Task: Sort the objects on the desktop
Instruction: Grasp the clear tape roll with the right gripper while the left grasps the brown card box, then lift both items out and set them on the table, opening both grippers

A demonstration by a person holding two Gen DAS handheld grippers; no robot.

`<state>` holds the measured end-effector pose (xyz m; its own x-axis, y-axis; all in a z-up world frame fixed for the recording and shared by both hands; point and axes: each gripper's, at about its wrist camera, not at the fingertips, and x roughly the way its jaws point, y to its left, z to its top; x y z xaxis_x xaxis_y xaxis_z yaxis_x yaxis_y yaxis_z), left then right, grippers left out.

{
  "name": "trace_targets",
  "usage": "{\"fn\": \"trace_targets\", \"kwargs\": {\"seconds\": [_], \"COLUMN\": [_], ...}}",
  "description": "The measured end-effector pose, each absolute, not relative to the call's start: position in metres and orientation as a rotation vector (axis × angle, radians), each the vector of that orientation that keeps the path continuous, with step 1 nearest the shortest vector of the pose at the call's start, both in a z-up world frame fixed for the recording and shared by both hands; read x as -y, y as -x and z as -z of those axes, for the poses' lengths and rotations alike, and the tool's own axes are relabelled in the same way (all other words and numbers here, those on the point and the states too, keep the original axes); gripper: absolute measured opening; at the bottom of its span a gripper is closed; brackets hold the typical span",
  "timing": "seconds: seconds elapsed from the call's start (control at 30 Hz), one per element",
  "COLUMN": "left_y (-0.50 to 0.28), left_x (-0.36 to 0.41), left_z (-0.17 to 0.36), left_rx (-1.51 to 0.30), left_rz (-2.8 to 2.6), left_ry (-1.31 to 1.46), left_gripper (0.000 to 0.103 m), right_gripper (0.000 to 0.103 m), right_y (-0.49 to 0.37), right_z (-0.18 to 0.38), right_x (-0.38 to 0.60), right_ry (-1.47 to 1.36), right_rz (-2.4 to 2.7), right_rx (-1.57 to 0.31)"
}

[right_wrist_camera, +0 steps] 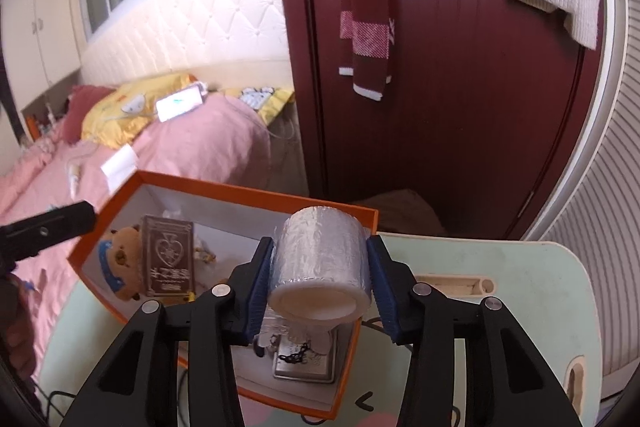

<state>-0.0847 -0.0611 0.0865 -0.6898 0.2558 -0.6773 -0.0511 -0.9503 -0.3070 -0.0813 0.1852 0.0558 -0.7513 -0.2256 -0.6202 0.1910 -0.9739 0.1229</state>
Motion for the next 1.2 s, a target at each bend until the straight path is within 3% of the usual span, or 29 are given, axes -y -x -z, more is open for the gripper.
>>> {"fn": "trace_targets", "kwargs": {"seconds": [0.23, 0.33, 0.5, 0.57, 0.63, 0.7, 0.87, 1.2], "left_y": [0.115, 0.132, 0.146, 0.142, 0.138, 0.135, 0.132, 0.074], "left_x": [0.028, 0.018, 0.007, 0.0, -0.01, -0.014, 0.0, 0.026], "left_z": [-0.088, -0.083, -0.067, -0.065, -0.061, -0.059, -0.067, -0.135], "left_rx": [0.302, 0.293, 0.273, 0.234, 0.125, 0.076, 0.202, 0.297], "left_rz": [-2.554, -2.473, -2.376, -2.354, -2.344, -2.37, -2.375, -2.36], "left_ry": [1.221, 1.287, 1.418, 1.411, 1.414, 1.407, 1.361, 1.124], "left_gripper": [0.102, 0.083, 0.08, 0.052, 0.033, 0.032, 0.021, 0.021], "right_gripper": [0.045, 0.045, 0.045, 0.045, 0.045, 0.045, 0.045, 0.045], "right_y": [0.061, 0.053, 0.045, 0.043, 0.042, 0.04, 0.037, 0.017], "right_z": [-0.072, -0.073, -0.077, -0.077, -0.077, -0.077, -0.076, -0.087], "right_x": [-0.207, -0.219, -0.237, -0.241, -0.244, -0.245, -0.243, -0.228], "right_ry": [-0.883, -0.877, -0.852, -0.846, -0.84, -0.838, -0.836, -0.81], "right_rz": [2.747, 2.745, 2.752, 2.754, 2.756, 2.753, 2.744, 2.682], "right_rx": [0.223, 0.267, 0.348, 0.365, 0.383, 0.392, 0.391, 0.363]}}
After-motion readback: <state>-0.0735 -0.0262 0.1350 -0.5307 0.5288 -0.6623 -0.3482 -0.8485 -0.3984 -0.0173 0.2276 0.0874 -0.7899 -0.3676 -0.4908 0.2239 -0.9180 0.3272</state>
